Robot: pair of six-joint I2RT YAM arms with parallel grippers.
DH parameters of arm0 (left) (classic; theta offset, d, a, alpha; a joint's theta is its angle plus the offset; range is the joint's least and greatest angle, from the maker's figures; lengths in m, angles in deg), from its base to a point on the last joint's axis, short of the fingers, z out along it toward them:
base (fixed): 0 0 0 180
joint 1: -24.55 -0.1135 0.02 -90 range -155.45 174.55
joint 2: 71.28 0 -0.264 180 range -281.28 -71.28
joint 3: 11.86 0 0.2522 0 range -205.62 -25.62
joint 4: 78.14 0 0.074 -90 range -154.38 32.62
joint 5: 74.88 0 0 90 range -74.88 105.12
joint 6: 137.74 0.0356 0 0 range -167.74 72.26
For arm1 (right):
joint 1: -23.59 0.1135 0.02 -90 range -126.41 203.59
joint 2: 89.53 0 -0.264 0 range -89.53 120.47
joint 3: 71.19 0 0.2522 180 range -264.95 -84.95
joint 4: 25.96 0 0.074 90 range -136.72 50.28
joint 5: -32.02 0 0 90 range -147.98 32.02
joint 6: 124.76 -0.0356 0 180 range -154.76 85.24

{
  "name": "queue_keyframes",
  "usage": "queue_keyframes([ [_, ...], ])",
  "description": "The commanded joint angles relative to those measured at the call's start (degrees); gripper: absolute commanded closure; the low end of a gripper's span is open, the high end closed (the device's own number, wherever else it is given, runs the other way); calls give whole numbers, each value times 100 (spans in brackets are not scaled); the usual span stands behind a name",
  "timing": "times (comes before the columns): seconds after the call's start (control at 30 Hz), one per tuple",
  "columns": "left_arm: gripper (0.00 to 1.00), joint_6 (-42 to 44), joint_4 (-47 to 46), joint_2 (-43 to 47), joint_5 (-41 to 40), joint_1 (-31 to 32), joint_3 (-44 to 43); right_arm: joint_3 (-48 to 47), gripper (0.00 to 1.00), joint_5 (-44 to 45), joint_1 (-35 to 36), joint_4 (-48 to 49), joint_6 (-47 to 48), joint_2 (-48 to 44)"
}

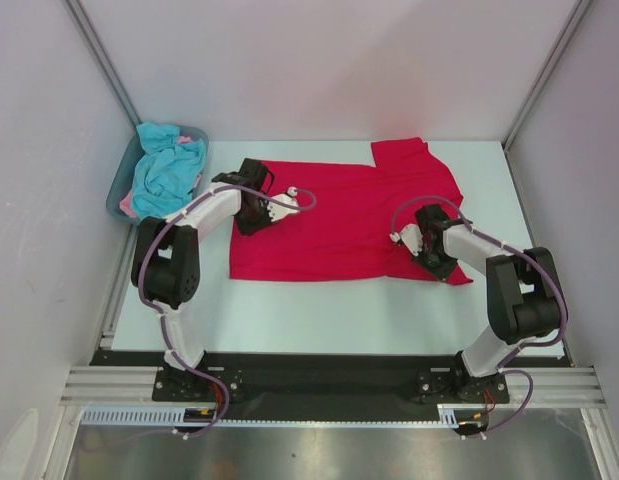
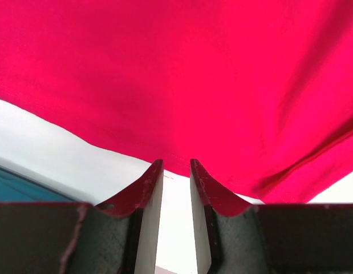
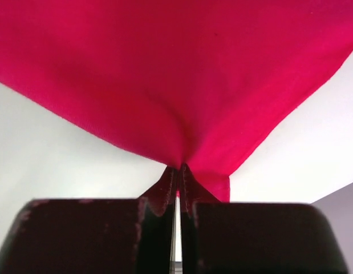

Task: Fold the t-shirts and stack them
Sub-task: Fold the tshirt

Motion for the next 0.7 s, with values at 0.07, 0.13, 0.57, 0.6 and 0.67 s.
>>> queue_keyframes([
  [0.07, 69, -65, 34, 154, 2, 57, -142, -439, 100, -297, 85, -440, 66, -336],
  [0.13, 69, -65, 34, 110, 11, 57, -186, -860, 100, -850, 85, -958, 110, -547],
  [0.57, 69, -30, 52, -48, -16, 57, -256, -2260, 100, -1609, -170, -884, -417, -126],
  [0.6, 69, -38, 52, -48, -7, 66, -256, -2216, 100, -1234, -144, -707, -496, -82],
  [0.67, 69, -73, 52, -48, 2, 57, -248, -2120, 100, -924, -74, -294, -479, 6],
])
